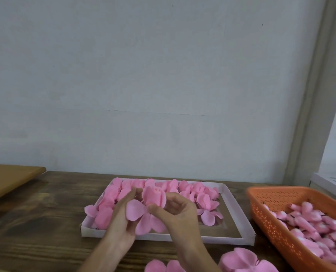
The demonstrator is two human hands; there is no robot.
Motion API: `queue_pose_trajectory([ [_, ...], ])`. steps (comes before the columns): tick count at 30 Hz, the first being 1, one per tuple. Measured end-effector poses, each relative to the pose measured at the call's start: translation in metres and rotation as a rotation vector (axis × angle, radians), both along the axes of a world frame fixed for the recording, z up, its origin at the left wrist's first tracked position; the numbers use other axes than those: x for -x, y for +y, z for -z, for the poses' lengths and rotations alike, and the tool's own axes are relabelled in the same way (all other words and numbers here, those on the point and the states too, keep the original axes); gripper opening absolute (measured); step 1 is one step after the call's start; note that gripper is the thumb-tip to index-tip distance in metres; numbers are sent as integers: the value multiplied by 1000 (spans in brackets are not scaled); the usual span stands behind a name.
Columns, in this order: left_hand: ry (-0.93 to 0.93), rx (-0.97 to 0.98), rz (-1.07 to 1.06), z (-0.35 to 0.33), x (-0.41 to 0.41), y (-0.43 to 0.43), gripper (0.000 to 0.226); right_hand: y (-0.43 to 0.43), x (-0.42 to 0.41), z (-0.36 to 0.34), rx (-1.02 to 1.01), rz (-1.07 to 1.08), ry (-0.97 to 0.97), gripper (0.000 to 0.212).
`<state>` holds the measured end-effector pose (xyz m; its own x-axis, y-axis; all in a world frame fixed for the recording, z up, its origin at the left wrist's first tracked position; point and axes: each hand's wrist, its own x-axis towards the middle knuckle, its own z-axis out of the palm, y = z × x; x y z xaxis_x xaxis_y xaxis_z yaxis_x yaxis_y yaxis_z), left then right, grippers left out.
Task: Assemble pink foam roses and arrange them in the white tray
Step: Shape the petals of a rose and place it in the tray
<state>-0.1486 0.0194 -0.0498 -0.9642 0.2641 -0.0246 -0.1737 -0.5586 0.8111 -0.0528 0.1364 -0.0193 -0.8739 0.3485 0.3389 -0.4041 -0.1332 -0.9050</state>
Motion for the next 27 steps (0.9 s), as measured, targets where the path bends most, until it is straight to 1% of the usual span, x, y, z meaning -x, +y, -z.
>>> queue_pose_trajectory([
  [1,18,8,-19,2,-1,0,27,0,0,0,8,5,-14,16],
  [2,31,10,-7,2,-3,1,30,0,0,0,18,15,-27,15],
  [4,46,1,57,1,-5,3,46,2,0,-1,38,55,-52,13],
  [6,40,-36,95,1,-5,4,53,6,-1,-2,62,118,-74,12],
  [8,63,-54,140,3,-4,5,47,11,0,-2,96,196,-87,10],
  [10,154,-12,160,8,-1,7,32,15,1,-1,121,244,-103,10],
  [11,184,12,147,11,0,8,29,16,2,0,122,250,-110,10],
  [14,193,22,107,19,2,10,42,16,3,3,108,210,-122,8],
  [16,238,33,80,22,2,11,40,15,4,5,86,187,-125,8],
  [18,293,88,31,20,0,13,34,15,6,7,122,183,-146,12],
  [21,366,178,39,13,-6,13,45,16,8,8,212,163,-167,30],
  [22,387,206,51,11,-8,12,49,16,8,8,220,154,-164,33],
  [25,420,248,69,9,-12,13,48,16,8,8,232,149,-166,41],
  [26,422,249,71,9,-13,14,45,17,8,9,241,146,-171,41],
  [27,418,245,74,9,-13,14,41,18,7,9,245,140,-178,37],
])
